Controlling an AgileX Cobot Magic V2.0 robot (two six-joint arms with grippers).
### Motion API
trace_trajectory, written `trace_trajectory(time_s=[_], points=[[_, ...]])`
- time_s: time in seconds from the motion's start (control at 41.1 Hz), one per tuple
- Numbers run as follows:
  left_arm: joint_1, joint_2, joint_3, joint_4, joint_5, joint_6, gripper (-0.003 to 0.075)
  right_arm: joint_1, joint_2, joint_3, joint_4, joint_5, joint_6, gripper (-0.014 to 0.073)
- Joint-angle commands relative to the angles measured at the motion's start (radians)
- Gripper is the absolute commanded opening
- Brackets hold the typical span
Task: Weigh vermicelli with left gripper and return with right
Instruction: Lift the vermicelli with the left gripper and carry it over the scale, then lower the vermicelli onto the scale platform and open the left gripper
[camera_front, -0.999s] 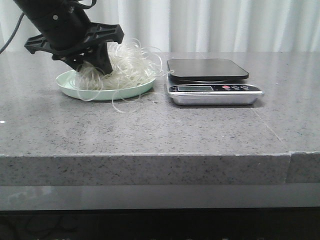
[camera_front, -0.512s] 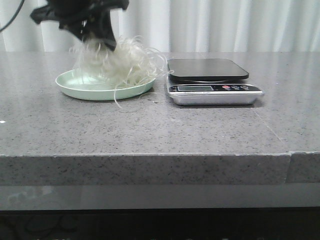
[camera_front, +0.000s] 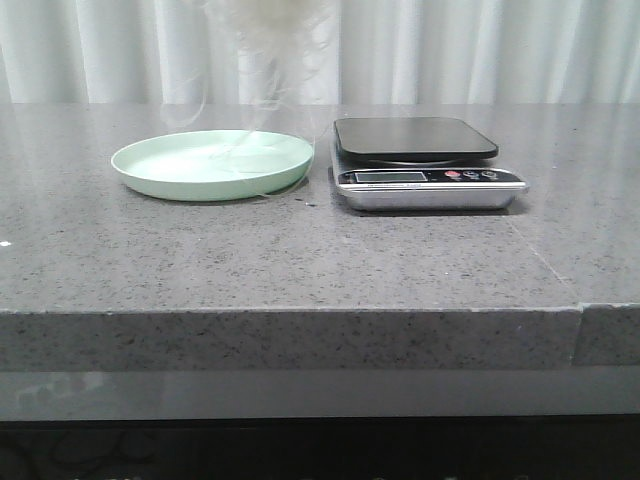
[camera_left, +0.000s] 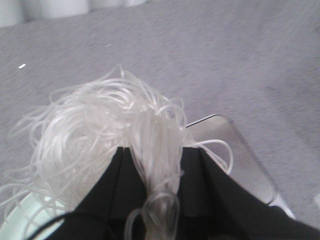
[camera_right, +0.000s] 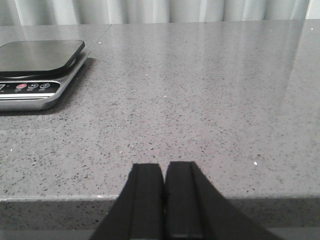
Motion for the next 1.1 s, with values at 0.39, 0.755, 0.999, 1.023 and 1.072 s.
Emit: trace_trajectory(time_s=[0.39,0.755,0.999,1.023,1.072], points=[[-0.159,0.030,-0.044,-0.031,-0.260,0.002,0.0136,-0.005,-0.016,-0.008,0.005,-0.091,0.002,0.0157],[-0.167,0.150,-0.044,-0.095,-0.263,0.002,0.0137,-0.005,-0.016,-0.008,0.010,-0.091,0.002,0.0157],[-0.169,0.209,-0.044,-0.095,-0.238,0.002,0.0137,-0.005,-0.016,-0.008,0.010,-0.091,0.002,0.0157],[-0.169,0.216,-0.044,-0.095,-0.234,0.002,0.0137,-0.005,-0.016,-0.008,0.010,-0.091,0.002,0.0157],[-0.169,0.225,-0.044,-0.100,-0.228,0.002,0.0137,-0.005,-0.016,-0.008,0.010,-0.091,0.002,0.0157]])
